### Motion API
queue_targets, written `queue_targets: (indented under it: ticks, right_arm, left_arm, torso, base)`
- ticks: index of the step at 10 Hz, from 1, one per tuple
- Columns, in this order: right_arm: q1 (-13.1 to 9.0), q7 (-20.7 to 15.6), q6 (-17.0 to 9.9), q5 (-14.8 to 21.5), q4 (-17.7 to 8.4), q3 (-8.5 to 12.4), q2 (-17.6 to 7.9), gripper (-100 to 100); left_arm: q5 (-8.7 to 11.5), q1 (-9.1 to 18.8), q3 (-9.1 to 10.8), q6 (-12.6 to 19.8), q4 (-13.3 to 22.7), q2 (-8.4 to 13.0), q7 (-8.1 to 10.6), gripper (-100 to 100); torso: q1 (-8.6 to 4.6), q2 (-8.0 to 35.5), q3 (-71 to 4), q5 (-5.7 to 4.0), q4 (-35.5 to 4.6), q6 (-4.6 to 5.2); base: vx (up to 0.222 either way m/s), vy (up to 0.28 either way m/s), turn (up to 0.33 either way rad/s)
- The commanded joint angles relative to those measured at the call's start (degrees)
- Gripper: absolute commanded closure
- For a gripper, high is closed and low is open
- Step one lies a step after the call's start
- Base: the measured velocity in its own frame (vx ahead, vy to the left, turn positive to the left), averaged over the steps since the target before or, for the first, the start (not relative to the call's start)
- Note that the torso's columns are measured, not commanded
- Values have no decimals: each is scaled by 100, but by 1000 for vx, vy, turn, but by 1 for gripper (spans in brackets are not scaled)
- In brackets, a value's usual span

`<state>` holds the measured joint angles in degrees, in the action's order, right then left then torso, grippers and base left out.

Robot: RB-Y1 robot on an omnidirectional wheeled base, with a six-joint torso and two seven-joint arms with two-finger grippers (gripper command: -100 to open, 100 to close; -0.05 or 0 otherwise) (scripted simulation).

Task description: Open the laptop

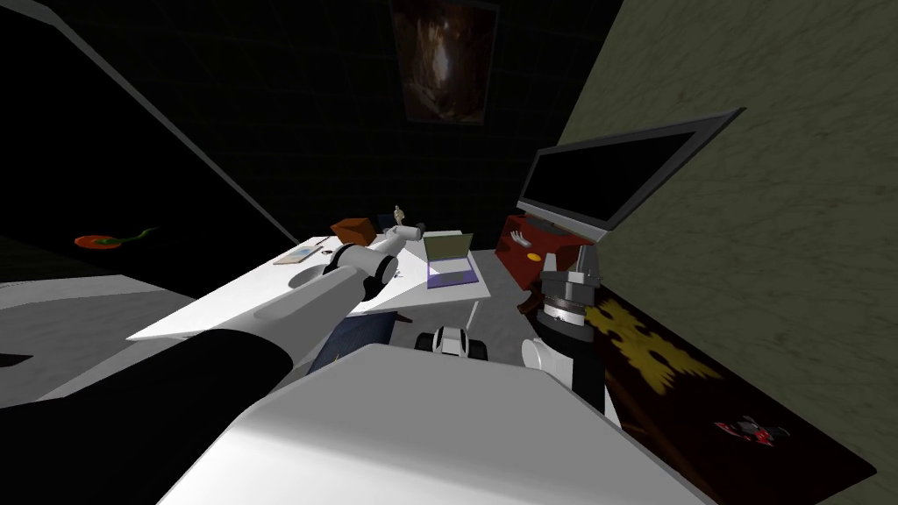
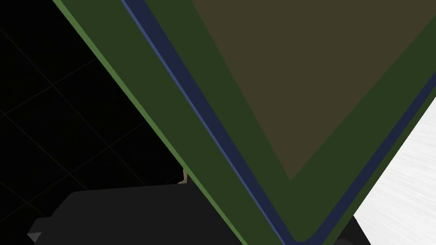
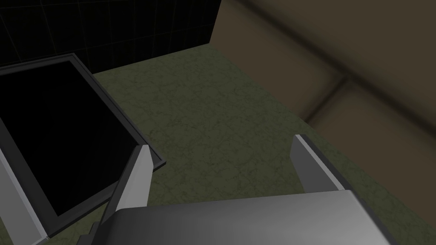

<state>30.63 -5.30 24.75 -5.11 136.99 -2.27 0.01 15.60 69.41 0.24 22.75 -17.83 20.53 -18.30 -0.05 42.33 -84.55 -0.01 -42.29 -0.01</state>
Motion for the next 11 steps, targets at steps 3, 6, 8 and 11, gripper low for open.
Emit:
queue_targets:
  ticks: [3,6,8,11]
  right_arm:
    - [0,0,0,0,0,0,0,0]
    - [0,0,0,0,0,0,0,0]
    - [0,0,0,0,0,0,0,0]
    - [0,0,0,0,0,0,0,0]
  left_arm:
    - [-147,-272,-8,-623,-161,-30,28,100]
    - [-272,-498,-16,-1091,-301,-56,55,100]
    - [-335,-611,-20,-1350,-371,-69,69,100]
    - [-460,-837,-28,-1835,-512,-95,96,100]
  torso:
    - [3,1,1,0,0,1]
    - [5,-5,-3,2,4,5]
    - [-4,3,2,3,12,2]
    - [-1,-3,-2,3,9,3]
  base:
    - [-43,-43,22]
    - [-33,-33,28]
    - [-56,-46,38]
    - [-52,-42,30]
